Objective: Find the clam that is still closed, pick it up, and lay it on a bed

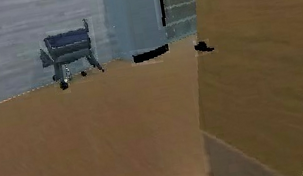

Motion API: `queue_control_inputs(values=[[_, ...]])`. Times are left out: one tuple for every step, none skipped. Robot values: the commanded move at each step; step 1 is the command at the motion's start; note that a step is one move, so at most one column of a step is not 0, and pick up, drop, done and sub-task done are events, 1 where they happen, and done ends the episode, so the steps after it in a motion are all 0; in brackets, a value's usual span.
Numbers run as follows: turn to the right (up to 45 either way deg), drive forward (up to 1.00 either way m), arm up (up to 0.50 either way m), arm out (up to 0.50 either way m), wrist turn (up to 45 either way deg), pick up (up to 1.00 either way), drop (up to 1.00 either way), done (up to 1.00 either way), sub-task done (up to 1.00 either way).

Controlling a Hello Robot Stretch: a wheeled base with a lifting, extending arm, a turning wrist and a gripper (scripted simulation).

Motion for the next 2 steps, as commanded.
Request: queue_control_inputs(values=[[0.0, 1.00, 0.00, 0.00, 0.0, 0.00, 0.00, 0.00, 0.00], [-6.0, 0.00, 0.00, 0.00, 0.0, 0.00, 0.00, 0.00, 0.00]])
